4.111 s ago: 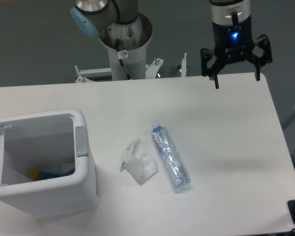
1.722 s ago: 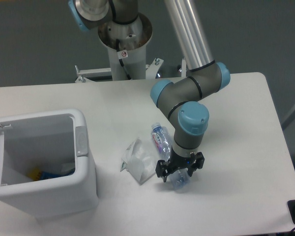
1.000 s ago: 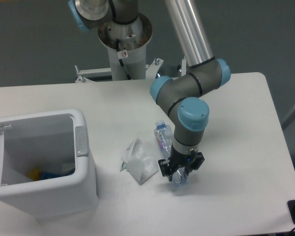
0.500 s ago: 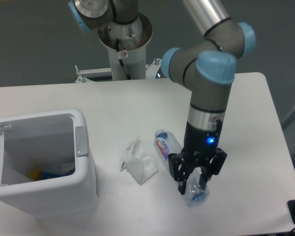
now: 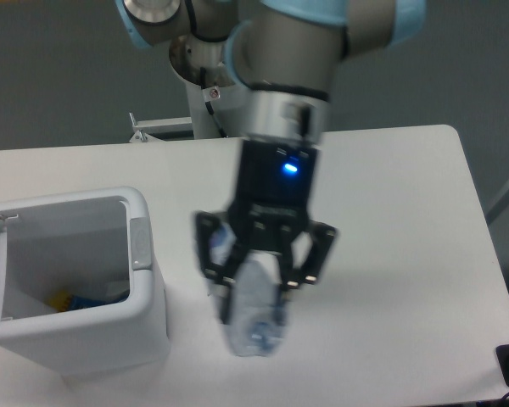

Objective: Place the trash in the trash can
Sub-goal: 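Lift the bottle and carry it over the white trash bin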

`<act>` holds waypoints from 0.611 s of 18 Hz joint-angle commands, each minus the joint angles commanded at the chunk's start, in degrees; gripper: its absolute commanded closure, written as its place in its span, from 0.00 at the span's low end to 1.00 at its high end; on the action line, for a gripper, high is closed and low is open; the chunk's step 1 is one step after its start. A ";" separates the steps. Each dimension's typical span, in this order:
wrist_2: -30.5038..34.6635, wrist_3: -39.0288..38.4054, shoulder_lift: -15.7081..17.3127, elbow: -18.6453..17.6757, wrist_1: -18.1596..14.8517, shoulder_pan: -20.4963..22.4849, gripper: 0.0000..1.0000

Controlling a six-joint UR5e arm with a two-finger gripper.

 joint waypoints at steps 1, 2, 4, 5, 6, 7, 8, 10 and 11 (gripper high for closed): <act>-0.26 0.00 0.00 -0.26 0.00 -1.31 0.42; -0.35 0.35 -0.09 -1.05 0.09 -2.63 0.42; -0.44 1.49 -0.09 -2.63 0.00 -5.18 0.41; -0.44 1.84 -0.09 -3.59 0.00 -6.76 0.41; -0.44 2.37 0.00 -4.65 0.09 -7.99 0.41; -0.44 2.46 0.00 -5.35 0.00 -8.87 0.38; -0.44 2.64 0.17 -6.23 0.09 -9.49 0.31; -0.44 2.90 0.18 -6.24 0.09 -9.76 0.26; -0.44 3.08 -0.09 -6.07 0.09 -9.85 0.22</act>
